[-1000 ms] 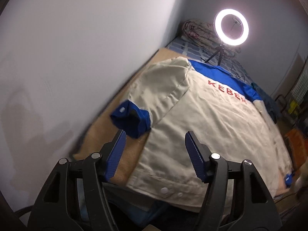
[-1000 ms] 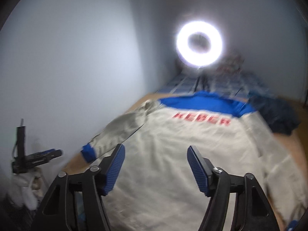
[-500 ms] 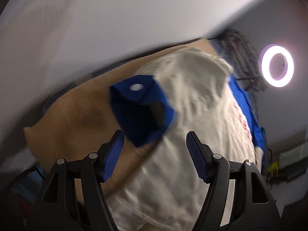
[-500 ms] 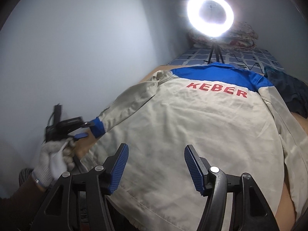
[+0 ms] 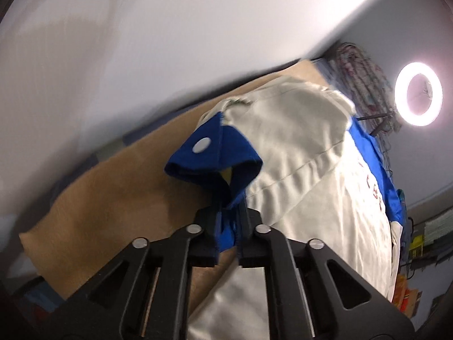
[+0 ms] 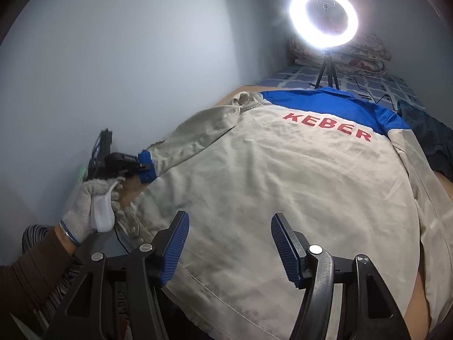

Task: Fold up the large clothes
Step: 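Lift the sleeve by its cuff with the left gripper and fold it over the back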

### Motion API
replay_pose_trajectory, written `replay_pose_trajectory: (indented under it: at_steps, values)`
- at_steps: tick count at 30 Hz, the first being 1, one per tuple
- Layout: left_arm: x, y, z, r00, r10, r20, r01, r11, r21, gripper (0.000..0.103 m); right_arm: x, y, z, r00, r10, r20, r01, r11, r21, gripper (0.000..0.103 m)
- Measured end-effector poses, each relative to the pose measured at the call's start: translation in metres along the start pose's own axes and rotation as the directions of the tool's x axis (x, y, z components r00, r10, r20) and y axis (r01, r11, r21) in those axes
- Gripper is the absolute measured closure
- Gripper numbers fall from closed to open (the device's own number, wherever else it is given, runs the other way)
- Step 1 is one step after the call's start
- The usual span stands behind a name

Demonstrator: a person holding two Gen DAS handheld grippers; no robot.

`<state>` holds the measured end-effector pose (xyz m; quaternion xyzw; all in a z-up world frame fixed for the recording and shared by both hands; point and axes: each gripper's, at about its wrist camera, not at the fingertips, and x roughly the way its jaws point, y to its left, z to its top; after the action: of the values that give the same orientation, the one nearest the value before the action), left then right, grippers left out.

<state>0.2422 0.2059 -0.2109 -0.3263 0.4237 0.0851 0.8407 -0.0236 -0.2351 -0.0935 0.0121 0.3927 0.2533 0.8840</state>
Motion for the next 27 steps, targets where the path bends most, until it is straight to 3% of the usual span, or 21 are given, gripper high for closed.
replay_pose_trajectory:
  at_steps: [4, 6, 11, 15, 18, 21, 23, 25, 27]
  values:
    - [-0.035, -0.027, 0.009, 0.999, -0.035, 0.033, 0.030, 0.992, 0.123, 0.102, 0.004, 0.000, 0.000, 1.000, -0.010, -0.013, 0.010, 1.000, 0.008, 0.041]
    - [-0.055, -0.041, 0.012, 0.998, -0.052, 0.045, 0.042, 0.979, 0.200, 0.103, 0.009, -0.003, 0.004, 0.999, -0.002, -0.046, 0.003, 1.000, 0.022, 0.047]
    - [-0.098, -0.064, 0.001, 0.994, -0.095, 0.059, 0.069, 0.934, 0.350, 0.103, 0.011, -0.007, 0.040, 0.996, 0.025, -0.089, -0.022, 0.999, 0.033, 0.047]
    - [-0.110, -0.067, -0.012, 0.992, -0.122, 0.033, 0.101, 0.921, 0.376, 0.103, 0.030, 0.000, 0.095, 0.998, 0.023, -0.061, -0.025, 0.999, -0.030, 0.047]
    - [-0.104, -0.069, -0.016, 0.992, -0.126, 0.018, 0.109, 0.917, 0.385, 0.103, 0.071, 0.002, 0.140, 0.987, 0.121, -0.105, -0.119, 0.992, 0.030, 0.052]
    - [-0.090, -0.063, -0.014, 0.991, -0.131, -0.034, 0.135, 0.933, 0.334, 0.103, 0.120, 0.011, 0.177, 0.978, 0.136, -0.159, -0.127, 0.990, 0.067, 0.052]
    - [-0.079, -0.056, -0.012, 0.989, -0.127, -0.072, 0.142, 0.942, 0.302, 0.095, 0.149, 0.019, 0.195, 0.974, 0.135, -0.184, -0.124, 0.990, 0.069, 0.052]
    - [-0.074, -0.050, -0.012, 0.991, -0.109, -0.073, 0.126, 0.946, 0.300, 0.053, 0.180, 0.028, 0.211, 0.969, 0.137, -0.204, -0.128, 0.990, 0.058, 0.052]
    - [-0.070, -0.042, -0.011, 0.994, -0.095, -0.049, 0.105, 0.957, 0.269, 0.035, 0.209, 0.032, 0.220, 0.967, 0.126, -0.220, -0.116, 0.992, 0.060, 0.052]
